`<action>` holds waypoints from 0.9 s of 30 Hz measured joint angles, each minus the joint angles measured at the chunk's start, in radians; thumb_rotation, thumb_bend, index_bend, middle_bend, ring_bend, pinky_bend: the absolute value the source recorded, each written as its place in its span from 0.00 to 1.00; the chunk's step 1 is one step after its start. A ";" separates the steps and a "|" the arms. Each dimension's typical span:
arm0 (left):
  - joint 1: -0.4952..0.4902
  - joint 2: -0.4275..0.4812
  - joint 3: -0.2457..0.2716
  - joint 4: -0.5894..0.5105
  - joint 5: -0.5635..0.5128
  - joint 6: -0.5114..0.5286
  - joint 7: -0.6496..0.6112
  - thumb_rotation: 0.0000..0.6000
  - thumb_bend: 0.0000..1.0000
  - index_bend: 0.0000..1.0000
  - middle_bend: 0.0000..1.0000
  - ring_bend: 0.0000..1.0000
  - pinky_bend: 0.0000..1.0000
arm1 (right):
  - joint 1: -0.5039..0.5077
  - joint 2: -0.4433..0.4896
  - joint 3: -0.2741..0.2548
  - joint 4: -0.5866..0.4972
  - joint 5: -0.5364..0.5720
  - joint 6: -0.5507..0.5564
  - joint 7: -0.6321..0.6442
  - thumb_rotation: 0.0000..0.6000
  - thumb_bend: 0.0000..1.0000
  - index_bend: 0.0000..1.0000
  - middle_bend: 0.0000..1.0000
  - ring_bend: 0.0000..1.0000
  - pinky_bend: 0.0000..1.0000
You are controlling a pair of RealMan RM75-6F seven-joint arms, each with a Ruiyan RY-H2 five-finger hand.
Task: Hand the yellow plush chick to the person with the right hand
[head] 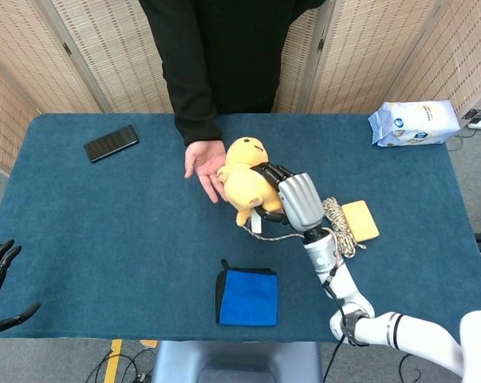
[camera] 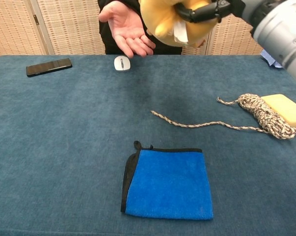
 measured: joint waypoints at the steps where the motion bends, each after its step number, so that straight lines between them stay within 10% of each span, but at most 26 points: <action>1: -0.002 0.001 0.000 0.001 -0.002 -0.004 -0.004 1.00 0.20 0.00 0.07 0.07 0.16 | 0.017 -0.009 0.009 0.009 0.013 -0.012 -0.006 1.00 0.54 0.55 0.58 0.61 0.80; 6: -0.011 0.005 -0.003 0.010 -0.014 -0.022 -0.025 1.00 0.20 0.00 0.07 0.07 0.16 | 0.108 -0.077 0.042 0.101 0.073 -0.084 -0.027 1.00 0.45 0.52 0.48 0.54 0.74; 14: -0.009 0.007 -0.002 0.017 -0.015 -0.017 -0.032 1.00 0.20 0.00 0.07 0.07 0.16 | 0.140 -0.072 0.024 0.100 0.115 -0.165 -0.020 1.00 0.30 0.03 0.13 0.25 0.42; 27: -0.012 -0.010 -0.002 0.005 -0.011 -0.024 0.043 1.00 0.20 0.00 0.07 0.07 0.16 | -0.064 0.258 -0.116 -0.283 -0.004 -0.013 -0.103 1.00 0.25 0.00 0.02 0.13 0.30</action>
